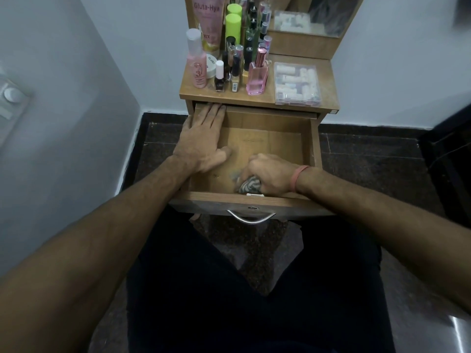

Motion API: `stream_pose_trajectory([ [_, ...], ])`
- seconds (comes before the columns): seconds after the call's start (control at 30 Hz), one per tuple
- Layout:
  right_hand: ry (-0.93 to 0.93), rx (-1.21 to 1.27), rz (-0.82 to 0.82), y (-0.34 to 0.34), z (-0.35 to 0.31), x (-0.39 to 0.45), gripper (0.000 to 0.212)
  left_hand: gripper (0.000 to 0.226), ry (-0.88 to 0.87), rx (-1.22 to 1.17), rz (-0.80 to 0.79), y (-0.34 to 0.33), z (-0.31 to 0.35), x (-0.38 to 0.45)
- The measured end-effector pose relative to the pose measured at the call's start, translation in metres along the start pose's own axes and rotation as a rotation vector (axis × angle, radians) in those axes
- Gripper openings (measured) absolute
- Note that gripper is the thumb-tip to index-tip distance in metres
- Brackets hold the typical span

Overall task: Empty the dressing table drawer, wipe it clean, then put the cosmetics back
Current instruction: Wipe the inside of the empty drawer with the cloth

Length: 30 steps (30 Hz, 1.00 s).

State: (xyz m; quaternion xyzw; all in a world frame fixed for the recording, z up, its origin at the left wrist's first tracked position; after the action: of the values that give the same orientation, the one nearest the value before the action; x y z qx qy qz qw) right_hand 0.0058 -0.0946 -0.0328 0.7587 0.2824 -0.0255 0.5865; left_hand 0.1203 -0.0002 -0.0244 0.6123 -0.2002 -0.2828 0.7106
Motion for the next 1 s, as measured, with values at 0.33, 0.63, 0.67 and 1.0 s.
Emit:
stream_pose_trajectory([
  [0.33,-0.35,1.278,0.376,0.032,0.09,-0.101,0.043,0.11,0.097,-0.108,-0.04,0.005,-0.001,-0.001],
  [0.63,-0.175,1.837,1.278,0.018,0.093,-0.196,0.039,0.036,-0.155,-0.564,-0.265,0.004,0.134,-0.101],
  [0.67,-0.213,1.81,1.427,0.009,0.095,-0.212,0.043,0.043,-0.171,-0.528,-0.226,0.002,0.141,-0.104],
  [1.0,-0.775,1.197,1.777,-0.102,0.035,-0.292,0.046,0.027,-0.102,-0.508,-0.07,-0.003,0.134,-0.086],
])
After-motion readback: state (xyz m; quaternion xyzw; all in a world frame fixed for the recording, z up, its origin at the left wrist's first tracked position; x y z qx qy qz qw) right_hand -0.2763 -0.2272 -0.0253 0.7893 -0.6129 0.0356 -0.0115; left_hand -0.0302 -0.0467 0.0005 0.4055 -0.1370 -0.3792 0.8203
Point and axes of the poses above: each hand's wrist, its own x-axis towards the middle knuckle, its own y-axis out of the back of the hand, z = x × y, the point moved 9 cm from there along x, towards the middle knuckle, and after that the axes turned 1 degree about x, right-handed, at the moved point
